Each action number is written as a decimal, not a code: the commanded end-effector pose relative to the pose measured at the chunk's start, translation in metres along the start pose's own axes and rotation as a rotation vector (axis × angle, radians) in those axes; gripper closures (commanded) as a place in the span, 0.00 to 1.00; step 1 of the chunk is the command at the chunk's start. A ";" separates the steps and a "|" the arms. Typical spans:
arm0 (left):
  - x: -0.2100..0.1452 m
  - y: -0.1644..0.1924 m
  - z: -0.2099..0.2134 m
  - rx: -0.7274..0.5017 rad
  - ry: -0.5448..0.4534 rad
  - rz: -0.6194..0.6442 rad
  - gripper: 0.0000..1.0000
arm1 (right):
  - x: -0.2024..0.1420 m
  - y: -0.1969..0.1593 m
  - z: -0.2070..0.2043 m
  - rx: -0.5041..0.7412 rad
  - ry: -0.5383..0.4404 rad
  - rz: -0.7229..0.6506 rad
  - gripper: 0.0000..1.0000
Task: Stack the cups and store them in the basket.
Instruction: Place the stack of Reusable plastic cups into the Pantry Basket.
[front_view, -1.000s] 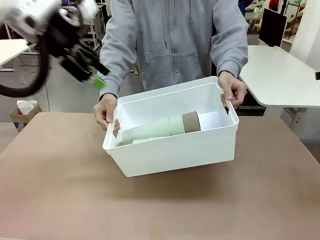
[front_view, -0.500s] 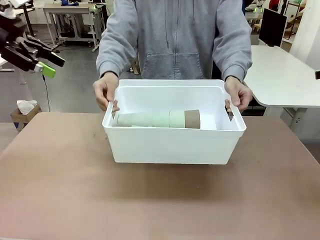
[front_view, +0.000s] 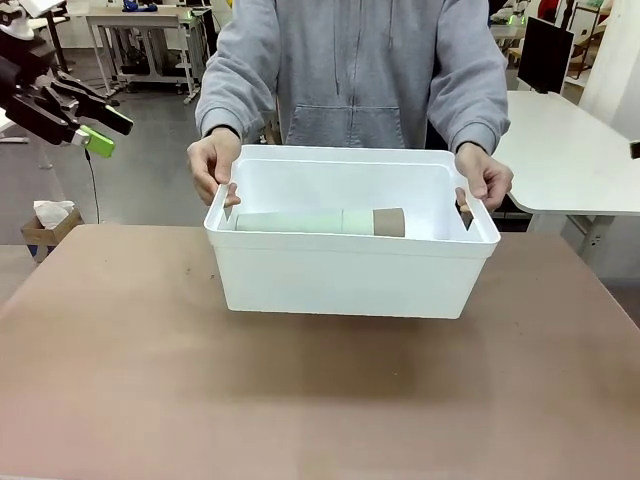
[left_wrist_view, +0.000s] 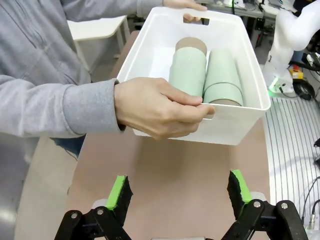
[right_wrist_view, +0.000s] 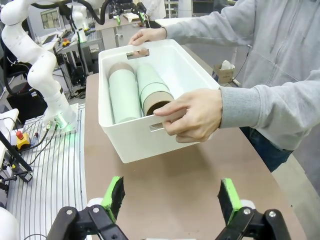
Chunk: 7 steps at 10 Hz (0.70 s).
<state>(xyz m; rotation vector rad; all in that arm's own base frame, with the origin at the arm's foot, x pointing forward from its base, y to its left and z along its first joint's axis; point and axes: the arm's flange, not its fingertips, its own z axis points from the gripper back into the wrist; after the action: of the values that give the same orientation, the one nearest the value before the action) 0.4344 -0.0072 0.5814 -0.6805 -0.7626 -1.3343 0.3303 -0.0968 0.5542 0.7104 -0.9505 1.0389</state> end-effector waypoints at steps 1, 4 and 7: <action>0.001 0.000 0.003 0.001 0.006 0.009 0.00 | 0.003 -0.001 0.000 -0.002 -0.017 0.008 0.00; 0.001 0.000 0.003 0.001 0.006 0.009 0.00 | 0.003 -0.001 0.000 -0.002 -0.017 0.008 0.00; 0.001 0.000 0.003 0.001 0.006 0.009 0.00 | 0.003 -0.001 0.000 -0.002 -0.017 0.008 0.00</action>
<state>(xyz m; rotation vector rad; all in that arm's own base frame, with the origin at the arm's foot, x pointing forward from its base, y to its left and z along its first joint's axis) 0.4344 -0.0044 0.5816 -0.6763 -0.7639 -1.3283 0.3303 -0.0967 0.5542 0.7108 -0.9504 1.0390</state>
